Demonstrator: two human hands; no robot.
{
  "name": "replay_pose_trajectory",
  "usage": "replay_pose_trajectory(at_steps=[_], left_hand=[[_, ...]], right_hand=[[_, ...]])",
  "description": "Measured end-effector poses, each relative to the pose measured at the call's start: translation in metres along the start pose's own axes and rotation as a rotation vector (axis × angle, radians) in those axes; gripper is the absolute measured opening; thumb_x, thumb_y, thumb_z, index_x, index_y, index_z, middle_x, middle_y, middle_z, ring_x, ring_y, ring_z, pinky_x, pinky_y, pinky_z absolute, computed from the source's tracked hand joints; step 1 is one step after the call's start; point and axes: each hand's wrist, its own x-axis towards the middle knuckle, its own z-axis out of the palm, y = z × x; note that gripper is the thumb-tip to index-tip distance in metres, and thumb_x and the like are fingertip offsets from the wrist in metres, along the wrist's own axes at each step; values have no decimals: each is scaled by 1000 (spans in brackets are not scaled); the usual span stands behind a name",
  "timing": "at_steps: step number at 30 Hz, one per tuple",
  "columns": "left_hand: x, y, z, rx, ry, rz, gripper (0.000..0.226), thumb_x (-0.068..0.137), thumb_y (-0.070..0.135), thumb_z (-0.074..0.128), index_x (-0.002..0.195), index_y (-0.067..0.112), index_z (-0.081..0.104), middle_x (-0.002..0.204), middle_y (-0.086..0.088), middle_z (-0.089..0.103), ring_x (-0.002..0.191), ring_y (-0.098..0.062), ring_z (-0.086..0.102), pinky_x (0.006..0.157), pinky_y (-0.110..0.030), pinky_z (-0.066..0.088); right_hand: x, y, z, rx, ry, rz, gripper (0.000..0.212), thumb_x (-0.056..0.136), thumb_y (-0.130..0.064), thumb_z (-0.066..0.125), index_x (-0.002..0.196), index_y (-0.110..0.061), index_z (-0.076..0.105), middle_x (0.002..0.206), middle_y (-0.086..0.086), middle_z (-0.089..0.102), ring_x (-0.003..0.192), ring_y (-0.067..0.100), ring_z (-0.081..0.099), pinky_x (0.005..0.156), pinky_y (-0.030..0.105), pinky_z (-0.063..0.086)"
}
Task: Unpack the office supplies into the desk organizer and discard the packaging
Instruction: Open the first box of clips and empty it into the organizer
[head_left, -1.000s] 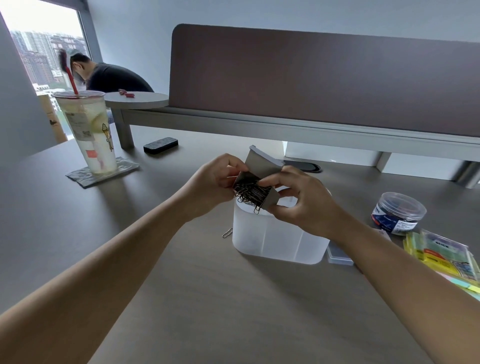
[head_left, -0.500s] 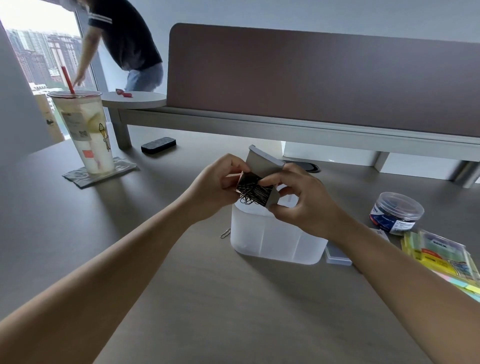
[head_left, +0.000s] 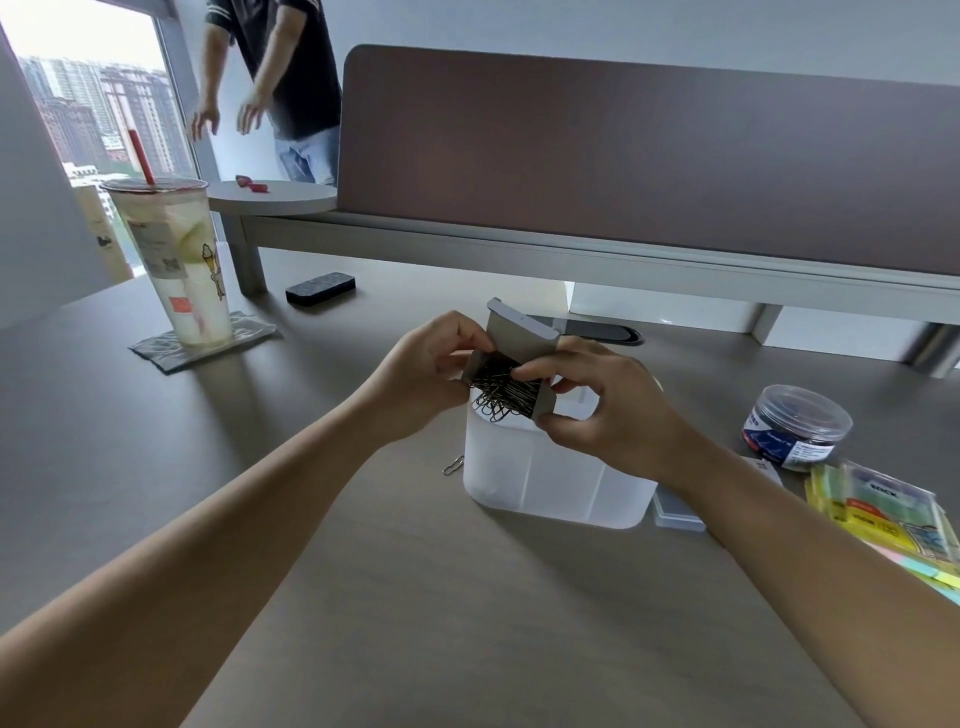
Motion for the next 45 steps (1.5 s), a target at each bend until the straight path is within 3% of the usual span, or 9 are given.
replay_pose_trajectory(at_steps=[4, 10, 18, 22, 26, 30, 37, 45], left_hand=[[0, -2, 1, 3, 4, 0, 47, 69, -32, 43, 79, 14, 46, 84, -1, 55, 63, 8, 59, 56, -6, 42], [0, -2, 0, 18, 9, 4, 49, 69, -33, 41, 79, 15, 47, 84, 0, 54, 62, 7, 58, 56, -6, 41], [-2, -6, -3, 7, 40, 2, 52, 65, -29, 43, 81, 20, 50, 91, 1, 57, 70, 2, 60, 61, -19, 42], [-2, -5, -2, 9, 50, 2, 54, 68, -31, 42, 81, 20, 50, 91, 1, 56, 69, 2, 60, 57, -15, 42], [-1, -3, -1, -8, 38, -5, 51, 70, -31, 43, 82, 19, 49, 89, 3, 56, 65, 5, 61, 56, -13, 43], [-1, -3, -2, -10, 36, -9, 52, 70, -31, 43, 82, 19, 49, 90, 2, 56, 67, 5, 62, 57, -15, 43], [-2, 1, 4, -56, 44, 10, 41, 73, -25, 50, 81, 15, 48, 93, -2, 56, 66, 4, 63, 59, -13, 48], [-5, 7, 5, -76, 74, -6, 42, 72, -29, 44, 78, 13, 47, 87, -1, 55, 61, 5, 62, 52, -7, 43]], right_hand=[[-2, -1, 0, -14, -5, -4, 39, 73, -1, 66, 108, -17, 64, 90, -31, 40, 82, -7, 44, 75, -2, 36], [-2, -2, 0, -43, -10, -12, 43, 72, 1, 65, 110, -19, 63, 92, -33, 37, 85, 4, 44, 77, -1, 34], [-3, -3, 0, -83, -3, 2, 49, 73, 4, 62, 115, -20, 59, 98, -26, 38, 98, 10, 38, 80, 4, 23], [-3, -3, 1, -80, -14, 7, 47, 73, 3, 62, 115, -19, 60, 93, -34, 34, 97, 10, 39, 79, 4, 24], [-2, -3, 0, -70, -28, 22, 45, 74, 2, 62, 114, -18, 60, 99, -21, 41, 96, 9, 39, 78, 4, 25], [-2, -2, 1, -69, -25, 32, 43, 75, -1, 63, 114, -19, 60, 94, -29, 38, 95, 8, 39, 78, 3, 25], [-5, -3, 1, -129, 2, -30, 43, 73, 1, 64, 113, -16, 61, 106, -12, 45, 99, 11, 39, 79, 5, 24], [-4, 0, 3, -77, 33, -31, 47, 71, 3, 62, 114, -16, 61, 109, -13, 46, 104, 7, 45, 91, 13, 32]])
